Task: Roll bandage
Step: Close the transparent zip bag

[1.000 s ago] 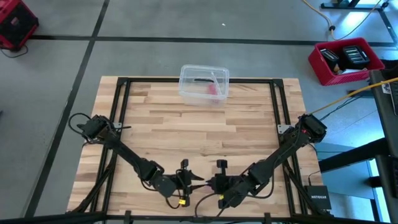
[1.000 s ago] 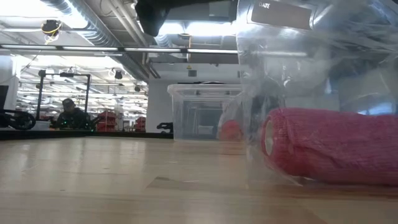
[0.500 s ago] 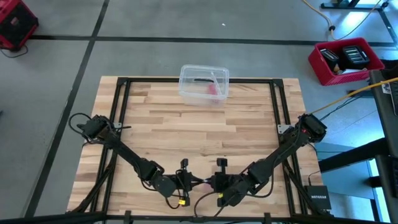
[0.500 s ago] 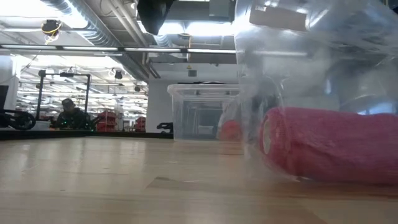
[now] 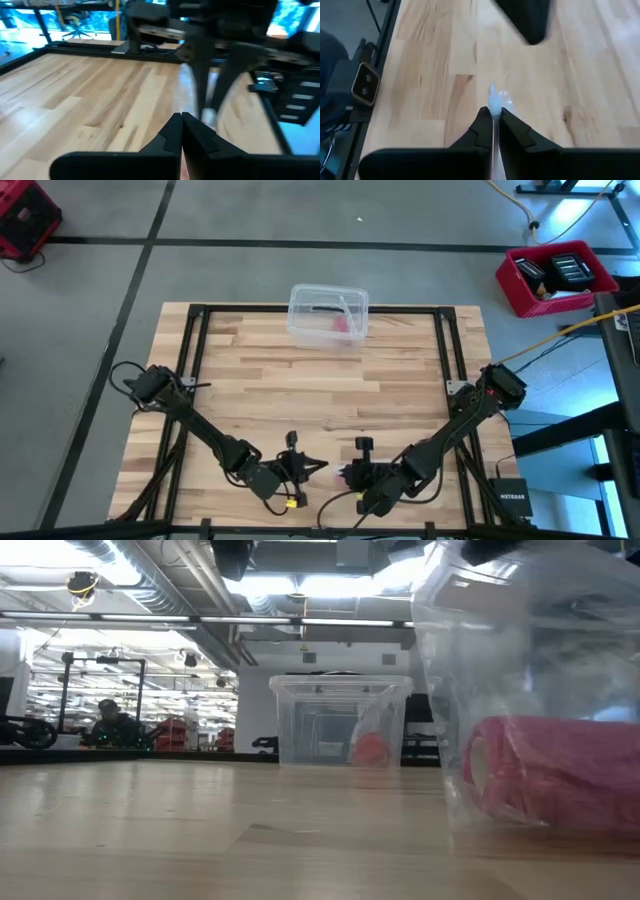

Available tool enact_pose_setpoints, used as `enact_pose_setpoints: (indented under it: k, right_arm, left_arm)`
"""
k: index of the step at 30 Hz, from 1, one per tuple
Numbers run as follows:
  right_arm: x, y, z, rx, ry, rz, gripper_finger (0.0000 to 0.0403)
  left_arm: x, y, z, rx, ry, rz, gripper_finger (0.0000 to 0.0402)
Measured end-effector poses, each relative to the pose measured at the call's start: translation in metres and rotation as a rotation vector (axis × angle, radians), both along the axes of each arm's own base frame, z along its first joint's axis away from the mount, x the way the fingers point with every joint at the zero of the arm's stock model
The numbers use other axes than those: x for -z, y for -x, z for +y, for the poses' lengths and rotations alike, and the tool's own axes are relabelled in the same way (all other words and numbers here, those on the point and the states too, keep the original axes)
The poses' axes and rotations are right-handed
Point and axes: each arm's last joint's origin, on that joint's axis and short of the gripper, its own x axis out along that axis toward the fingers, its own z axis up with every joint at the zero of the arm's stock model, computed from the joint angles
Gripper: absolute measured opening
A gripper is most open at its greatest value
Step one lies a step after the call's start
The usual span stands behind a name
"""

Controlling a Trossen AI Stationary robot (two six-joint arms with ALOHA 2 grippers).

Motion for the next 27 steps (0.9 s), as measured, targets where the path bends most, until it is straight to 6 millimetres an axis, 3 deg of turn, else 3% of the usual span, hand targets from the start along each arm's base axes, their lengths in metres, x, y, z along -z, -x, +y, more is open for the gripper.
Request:
enact_pose_setpoints:
  k: [6, 17, 27]
  right_arm:
    - [-0.001, 0.000, 0.000, 0.005, 0.002, -0.008, 0.0021]
    - [-0.001, -0.001, -0.001, 0.024, 0.016, -0.026, 0.0021]
    - [-0.001, -0.001, -0.001, 0.040, 0.033, -0.041, 0.0021]
  left_arm:
    - [-0.001, -0.002, -0.001, 0.099, 0.067, 0.005, 0.0013]
    - [0.018, -0.016, 0.010, 0.090, 0.212, 0.035, 0.0120]
    - [0.011, -0.018, 0.008, 0.150, 0.181, -0.015, 0.0107]
